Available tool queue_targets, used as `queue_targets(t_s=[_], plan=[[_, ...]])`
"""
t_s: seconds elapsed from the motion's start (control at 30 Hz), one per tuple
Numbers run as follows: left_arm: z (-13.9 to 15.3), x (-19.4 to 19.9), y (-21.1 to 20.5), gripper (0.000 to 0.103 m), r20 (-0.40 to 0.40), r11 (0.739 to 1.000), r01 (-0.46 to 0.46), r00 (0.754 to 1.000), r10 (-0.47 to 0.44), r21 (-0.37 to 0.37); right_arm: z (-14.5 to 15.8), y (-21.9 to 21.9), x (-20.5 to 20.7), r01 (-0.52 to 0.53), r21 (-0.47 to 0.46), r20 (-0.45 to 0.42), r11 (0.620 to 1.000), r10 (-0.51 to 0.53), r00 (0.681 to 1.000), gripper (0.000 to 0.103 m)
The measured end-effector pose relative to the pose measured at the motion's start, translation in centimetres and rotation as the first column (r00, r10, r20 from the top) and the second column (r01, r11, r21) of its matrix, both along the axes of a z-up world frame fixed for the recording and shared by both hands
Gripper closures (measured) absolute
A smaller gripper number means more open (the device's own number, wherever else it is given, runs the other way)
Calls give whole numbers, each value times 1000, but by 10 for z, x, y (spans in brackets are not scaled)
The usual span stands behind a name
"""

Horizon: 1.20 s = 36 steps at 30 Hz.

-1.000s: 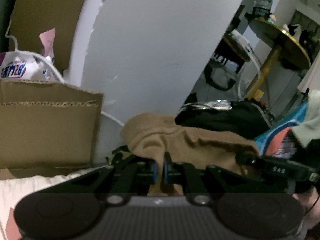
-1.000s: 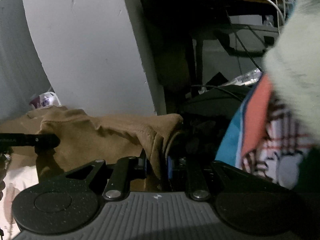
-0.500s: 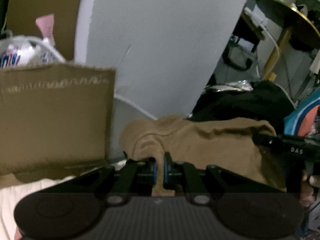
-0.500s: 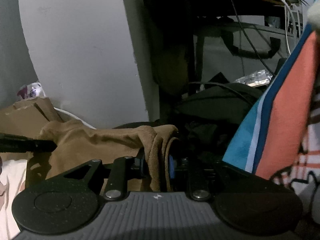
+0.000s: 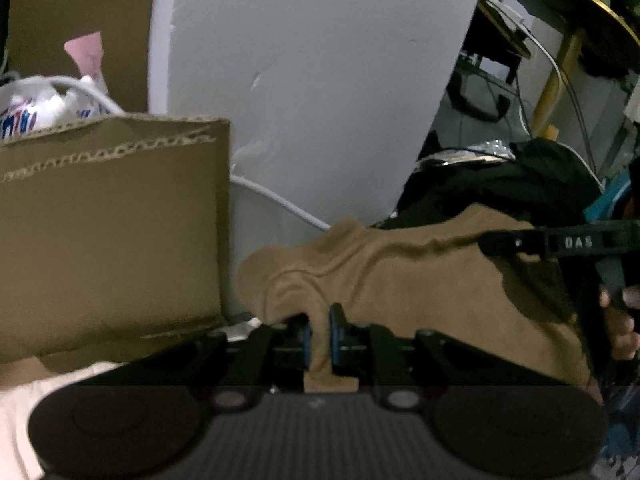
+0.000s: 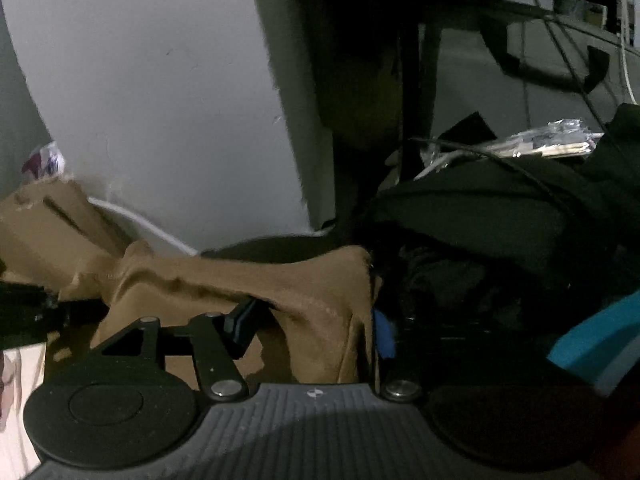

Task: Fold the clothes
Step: 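Lower the brown shirt onto the pile and open both grippers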

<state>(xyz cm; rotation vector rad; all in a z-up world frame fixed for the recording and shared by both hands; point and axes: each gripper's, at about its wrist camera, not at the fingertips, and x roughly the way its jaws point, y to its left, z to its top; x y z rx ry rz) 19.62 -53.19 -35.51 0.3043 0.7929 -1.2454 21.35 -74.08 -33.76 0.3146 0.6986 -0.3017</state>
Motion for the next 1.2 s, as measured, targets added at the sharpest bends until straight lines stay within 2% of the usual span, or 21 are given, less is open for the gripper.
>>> queue_targets(t_s=[0.1, 0.17, 0.23, 0.3, 0.4, 0.43, 0.47, 0.57, 0.63, 0.67, 0.83, 0.97, 1.2], plan=[[3, 0, -2, 93, 14, 1000, 0, 1000, 0, -5, 5, 6, -5, 16, -75, 41, 997, -13, 999, 41], [5, -1, -2, 93, 14, 1000, -6, 1000, 6, -5, 9, 15, -5, 33, -168, 42, 985, -26, 999, 41], [6, -2, -4, 90, 15, 1000, -9, 1000, 9, 7, 14, 23, -5, 50, -255, 48, 966, -39, 998, 41], [8, -2, -4, 86, 16, 1000, -9, 1000, 8, 19, 21, 28, -8, 66, -301, 68, 951, -47, 997, 40], [11, -1, -4, 61, 16, 999, -16, 1000, 15, 42, 29, 30, -13, 66, -289, 92, 955, -41, 995, 40], [12, -1, -1, 47, 30, 999, -24, 999, 22, 48, 30, 32, -15, 61, -286, 97, 956, -35, 995, 40], [14, 0, 2, 39, 42, 998, -29, 999, 27, 52, 32, 34, -18, 56, -283, 102, 957, -28, 994, 41], [21, 0, 11, 44, 57, 999, -26, 998, 24, 35, 31, 44, -26, 28, -271, 105, 962, 1, 994, 43], [27, -3, 13, 50, 60, 1000, -18, 998, 17, 16, 31, 49, -31, 12, -262, 100, 965, 15, 995, 54], [30, -4, 14, 54, 62, 1000, -14, 998, 14, 6, 30, 51, -32, 5, -259, 92, 966, 20, 996, 56], [34, -17, 9, 61, 56, 1000, 29, 998, -28, -12, 14, 47, -27, 9, -243, 47, 970, 2, 999, 72], [24, -28, 0, 61, 57, 998, 58, 997, -58, 3, -4, 39, -19, 27, -205, 13, 978, -25, 1000, 79], [0, -25, -16, 60, 33, 998, 24, 999, -27, 66, -25, 35, -5, 28, -196, -53, 980, -39, 998, 81]])
